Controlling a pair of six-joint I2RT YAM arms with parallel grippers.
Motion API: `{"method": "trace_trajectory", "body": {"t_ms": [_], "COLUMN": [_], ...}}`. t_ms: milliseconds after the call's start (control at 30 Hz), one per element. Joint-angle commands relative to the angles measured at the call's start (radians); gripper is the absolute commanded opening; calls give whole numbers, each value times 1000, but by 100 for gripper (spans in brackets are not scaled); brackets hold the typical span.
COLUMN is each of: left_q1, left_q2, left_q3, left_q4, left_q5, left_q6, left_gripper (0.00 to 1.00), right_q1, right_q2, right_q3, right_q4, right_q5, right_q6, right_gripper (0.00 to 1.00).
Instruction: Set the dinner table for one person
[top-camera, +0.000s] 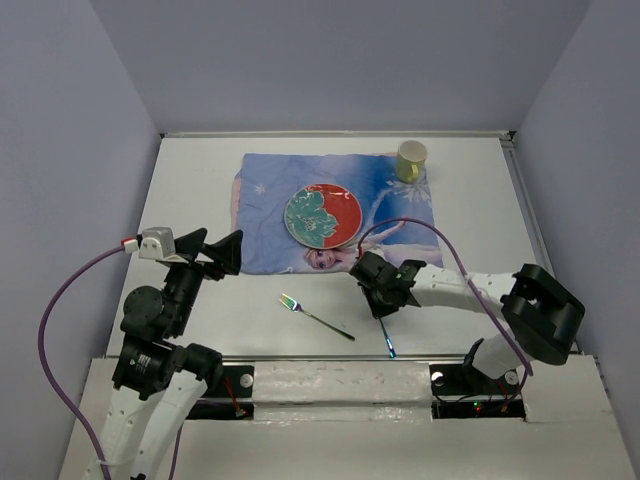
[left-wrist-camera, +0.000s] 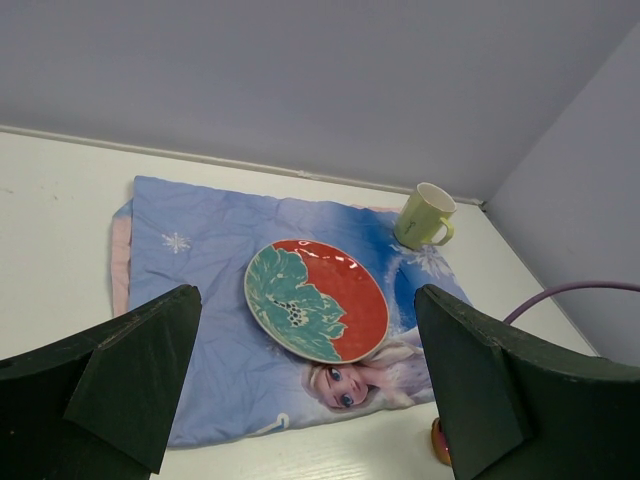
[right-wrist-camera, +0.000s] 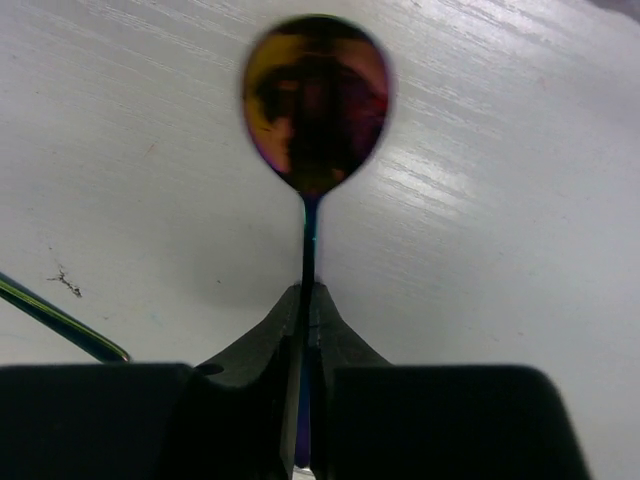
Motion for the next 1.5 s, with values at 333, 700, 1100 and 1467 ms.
{"method": "trace_trajectory", "body": {"t_ms": [333,700,1100,1467], "left_q1": [4,4,6,11], "left_q2": [5,17,39,48], "left_q3": [0,0,2,2], "left_q4": [54,48,52,54], "left_q5": [22,16,2,6], "left_q6": [8,8,12,14], "left_gripper": [99,99,99,99], "right_q1": [-97,-431,-544,-562], "right_q2": [-132,308,580,691], "right_q3": [152,704,875,932], "right_q4": [16,90,81,81], "right_q5": [80,93,1,-2], "right_q6": [-46,-208,-151,-177], "right_gripper": [0,0,0,2]}}
